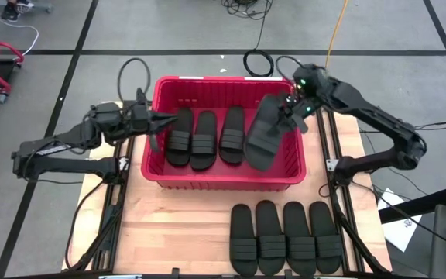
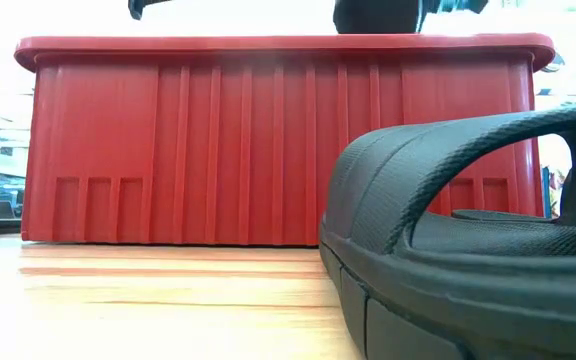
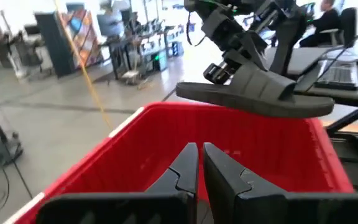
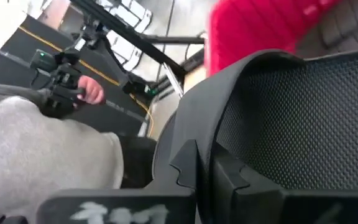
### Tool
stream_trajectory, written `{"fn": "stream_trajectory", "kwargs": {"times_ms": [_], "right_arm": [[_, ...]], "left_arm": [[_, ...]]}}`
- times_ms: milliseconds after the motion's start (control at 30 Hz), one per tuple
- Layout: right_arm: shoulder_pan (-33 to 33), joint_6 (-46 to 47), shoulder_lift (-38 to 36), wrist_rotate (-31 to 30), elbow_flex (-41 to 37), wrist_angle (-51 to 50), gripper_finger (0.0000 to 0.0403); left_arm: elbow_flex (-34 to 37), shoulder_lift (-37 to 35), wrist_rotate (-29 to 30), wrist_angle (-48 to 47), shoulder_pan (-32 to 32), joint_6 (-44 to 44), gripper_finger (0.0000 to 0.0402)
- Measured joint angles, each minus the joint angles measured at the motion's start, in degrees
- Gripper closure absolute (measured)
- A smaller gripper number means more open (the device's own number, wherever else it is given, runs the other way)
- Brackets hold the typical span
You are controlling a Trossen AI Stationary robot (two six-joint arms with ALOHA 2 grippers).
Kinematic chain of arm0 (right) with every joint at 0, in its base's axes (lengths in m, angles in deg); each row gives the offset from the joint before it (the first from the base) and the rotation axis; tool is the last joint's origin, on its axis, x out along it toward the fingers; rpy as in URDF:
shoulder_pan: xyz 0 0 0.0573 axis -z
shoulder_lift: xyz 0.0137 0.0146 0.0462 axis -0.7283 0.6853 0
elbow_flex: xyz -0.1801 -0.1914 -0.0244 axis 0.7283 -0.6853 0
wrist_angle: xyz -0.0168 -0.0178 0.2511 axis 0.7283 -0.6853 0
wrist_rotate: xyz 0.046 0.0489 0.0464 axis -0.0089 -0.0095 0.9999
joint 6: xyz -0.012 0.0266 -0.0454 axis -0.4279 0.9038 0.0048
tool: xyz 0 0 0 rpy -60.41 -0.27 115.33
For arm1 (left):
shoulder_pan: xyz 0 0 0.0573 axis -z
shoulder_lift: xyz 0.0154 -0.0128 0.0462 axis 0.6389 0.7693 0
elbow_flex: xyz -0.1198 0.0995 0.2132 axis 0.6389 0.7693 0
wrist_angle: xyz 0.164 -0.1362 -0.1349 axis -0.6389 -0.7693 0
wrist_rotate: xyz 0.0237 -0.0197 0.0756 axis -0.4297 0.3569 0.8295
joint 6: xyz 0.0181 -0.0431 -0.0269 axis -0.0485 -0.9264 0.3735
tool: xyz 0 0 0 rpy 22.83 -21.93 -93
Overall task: Pick and place slides into bin
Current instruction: Put the black slide into the red bin
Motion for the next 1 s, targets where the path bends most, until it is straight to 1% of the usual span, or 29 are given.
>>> {"fn": "stream_trajectory", "kwargs": {"times_ms": [33,133,200,233,300,367,433,500,600,667,733,800,1000], "right_arm": [[1.6,-3.7,1.1,1.2,0.0,-2.3,0.04],[4.7,-15.4,4.7,1.4,0.0,-11.1,0.04],[5.8,-24.1,7.9,-0.7,0.0,-16.6,0.04],[5.9,-28.1,9.3,-4.2,0.0,-18.8,0.04],[5.7,-35.2,12.0,-13.2,0.0,-23.1,0.04],[5.2,-40.3,14.5,-21.0,0.0,-26.2,0.04],[4.7,-42.9,16.2,-25.4,0.0,-26.5,0.04],[4.6,-46.1,16.8,-28.2,0.0,-25.4,0.04],[4.5,-48.7,17.0,-28.5,0.0,-21.6,0.04],[4.5,-46.8,17.5,-28.1,0.0,-17.5,0.04],[4.8,-44.3,18.6,-24.6,0.1,-14.9,0.04],[4.7,-42.2,20.1,-22.4,0.1,-14.0,0.04],[3.7,-42.9,26.0,-22.4,0.0,-15.4,0.04]], "left_arm": [[0.0,0.9,0.2,0.1,0.0,-0.7,0.0376],[0.0,3.2,0.1,0.0,0.0,-2.5,0.0376],[0.0,4.4,-0.2,-0.3,0.0,-2.8,0.0376],[0.0,5.1,-0.2,-0.3,0.0,-2.5,0.0376],[0.0,6.2,-0.2,-0.3,-0.2,-1.2,0.0376],[0.0,7.0,-0.2,-0.3,-0.7,-0.3,0.0376],[0.0,7.5,-0.5,-0.3,-1.5,-0.3,0.0376],[0.0,7.6,-2.2,-0.7,-2.7,-0.2,0.0376],[0.0,6.9,-5.2,-1.6,-4.9,0.2,0.0376],[0.0,6.4,-6.3,-2.1,-6.2,0.4,0.0376],[0.0,5.9,-6.3,-3.2,-7.4,0.5,0.0376],[0.0,5.9,-6.3,-3.5,-8.5,0.5,0.0376],[0.0,5.9,-6.3,-5.2,-10.6,0.5,0.0376]]}}
